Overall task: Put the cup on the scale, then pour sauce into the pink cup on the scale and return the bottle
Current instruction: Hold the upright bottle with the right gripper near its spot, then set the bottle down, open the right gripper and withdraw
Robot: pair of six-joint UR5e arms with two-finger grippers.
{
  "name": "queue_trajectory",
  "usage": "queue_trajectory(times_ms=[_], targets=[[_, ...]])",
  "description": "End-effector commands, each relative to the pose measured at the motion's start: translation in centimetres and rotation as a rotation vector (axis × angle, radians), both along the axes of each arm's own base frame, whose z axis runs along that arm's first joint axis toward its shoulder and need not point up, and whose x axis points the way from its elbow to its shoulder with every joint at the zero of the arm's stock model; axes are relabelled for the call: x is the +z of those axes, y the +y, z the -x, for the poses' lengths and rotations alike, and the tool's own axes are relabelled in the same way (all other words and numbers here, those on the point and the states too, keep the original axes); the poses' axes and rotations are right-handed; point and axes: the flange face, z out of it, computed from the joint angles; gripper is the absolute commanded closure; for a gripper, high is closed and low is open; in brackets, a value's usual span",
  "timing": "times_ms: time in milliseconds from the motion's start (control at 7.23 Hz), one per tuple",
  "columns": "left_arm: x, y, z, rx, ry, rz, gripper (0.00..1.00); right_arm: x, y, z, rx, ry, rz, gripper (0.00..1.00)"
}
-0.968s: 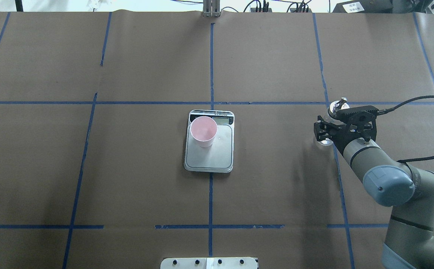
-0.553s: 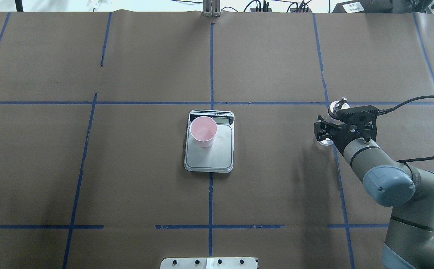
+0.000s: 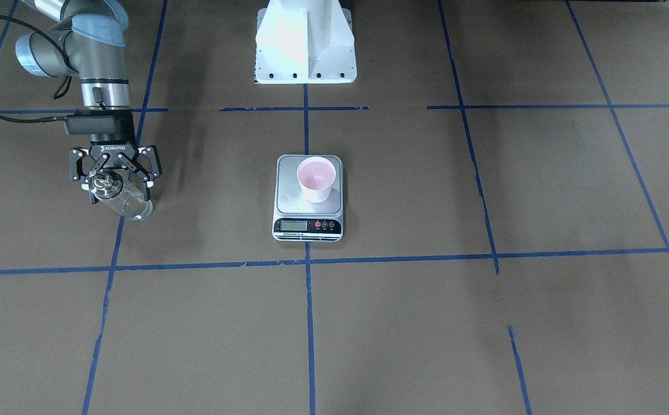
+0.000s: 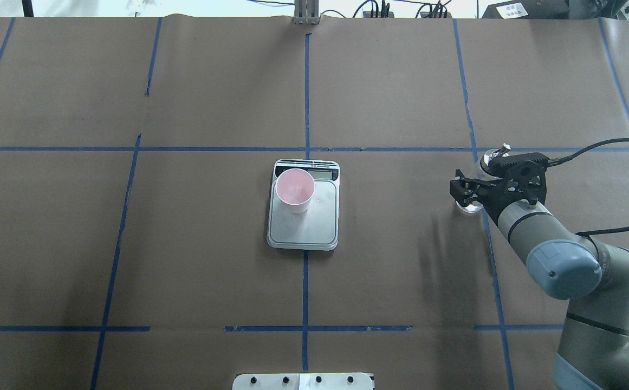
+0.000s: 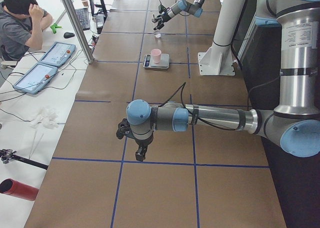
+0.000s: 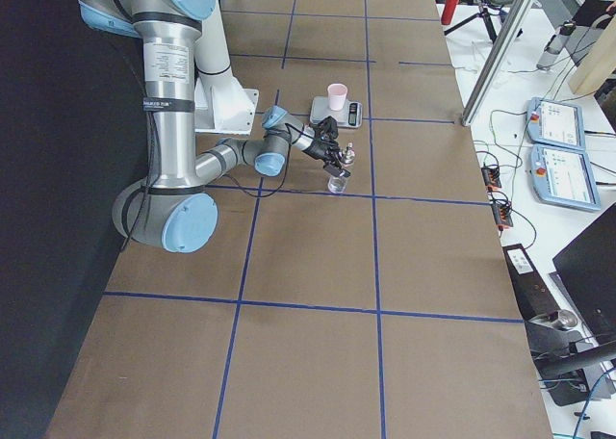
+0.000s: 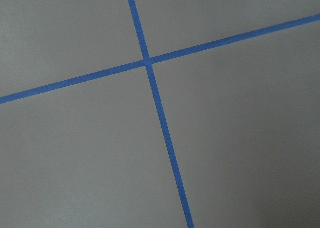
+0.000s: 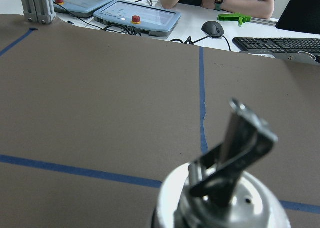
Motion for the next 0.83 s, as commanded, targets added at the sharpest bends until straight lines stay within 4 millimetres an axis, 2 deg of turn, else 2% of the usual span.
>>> queue_trajectory(times_ms=[0, 415, 691], targets=[[-0.1, 0.0, 0.0, 0.0, 0.0, -0.002, 0.0, -0.1, 0.0, -0.1, 0.003, -0.001, -0.002, 0.0], [-0.3, -0.1, 0.0, 0.0, 0.002, -0.006, 0.0, 0.8, 0.5, -0.7, 0.022, -0.025, 0.024, 0.0], [-0.2, -0.1, 0.0, 0.0, 0.0, -0.005, 0.0, 1.1, 1.9, -0.2, 0.019, -0.015, 0.008, 0.0]])
